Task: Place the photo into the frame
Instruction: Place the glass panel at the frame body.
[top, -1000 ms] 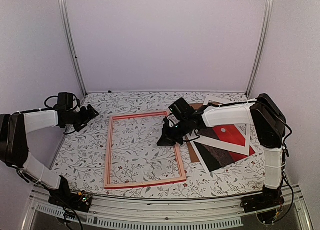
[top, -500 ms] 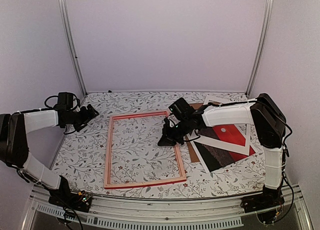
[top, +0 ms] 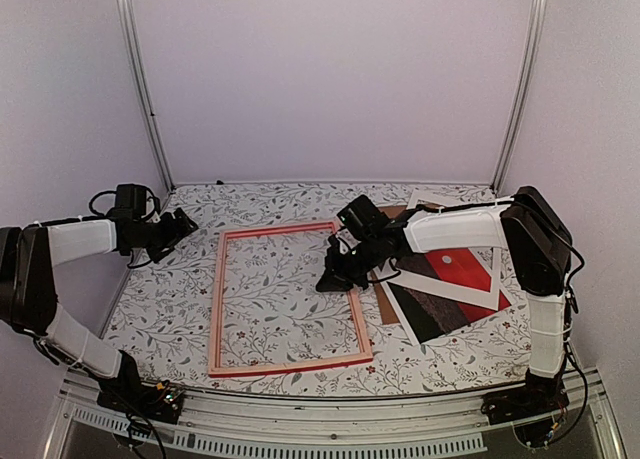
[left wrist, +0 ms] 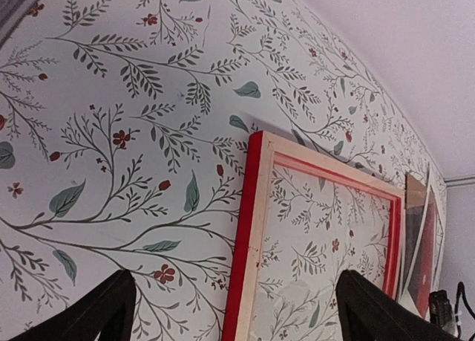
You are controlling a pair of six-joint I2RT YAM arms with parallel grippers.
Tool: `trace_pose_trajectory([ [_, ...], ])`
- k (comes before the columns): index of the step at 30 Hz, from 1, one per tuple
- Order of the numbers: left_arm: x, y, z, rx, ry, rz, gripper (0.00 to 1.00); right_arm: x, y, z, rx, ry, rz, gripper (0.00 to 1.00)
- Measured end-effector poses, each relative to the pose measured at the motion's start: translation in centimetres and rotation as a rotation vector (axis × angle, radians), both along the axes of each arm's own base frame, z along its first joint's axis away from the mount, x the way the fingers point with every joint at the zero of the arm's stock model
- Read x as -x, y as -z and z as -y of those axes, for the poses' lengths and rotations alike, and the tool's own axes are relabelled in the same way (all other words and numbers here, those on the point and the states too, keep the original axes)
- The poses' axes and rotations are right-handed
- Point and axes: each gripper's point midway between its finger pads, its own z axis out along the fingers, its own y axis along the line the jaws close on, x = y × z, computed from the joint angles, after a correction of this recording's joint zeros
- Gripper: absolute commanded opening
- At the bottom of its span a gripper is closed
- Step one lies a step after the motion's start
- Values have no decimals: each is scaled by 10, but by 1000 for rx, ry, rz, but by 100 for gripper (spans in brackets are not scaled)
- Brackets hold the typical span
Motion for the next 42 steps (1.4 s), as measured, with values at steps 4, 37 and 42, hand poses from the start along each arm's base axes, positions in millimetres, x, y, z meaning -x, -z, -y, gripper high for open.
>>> trace_pose_trajectory([
  [4, 0, 0, 0, -1, 1, 0, 96, 1, 0, 0, 3, 0, 1, 0],
  [37, 0, 0, 0, -1, 1, 0, 96, 3, 1, -2, 11, 4, 4, 0],
  [42, 0, 0, 0, -1, 1, 0, 96, 3, 1, -2, 11, 4, 4, 0],
])
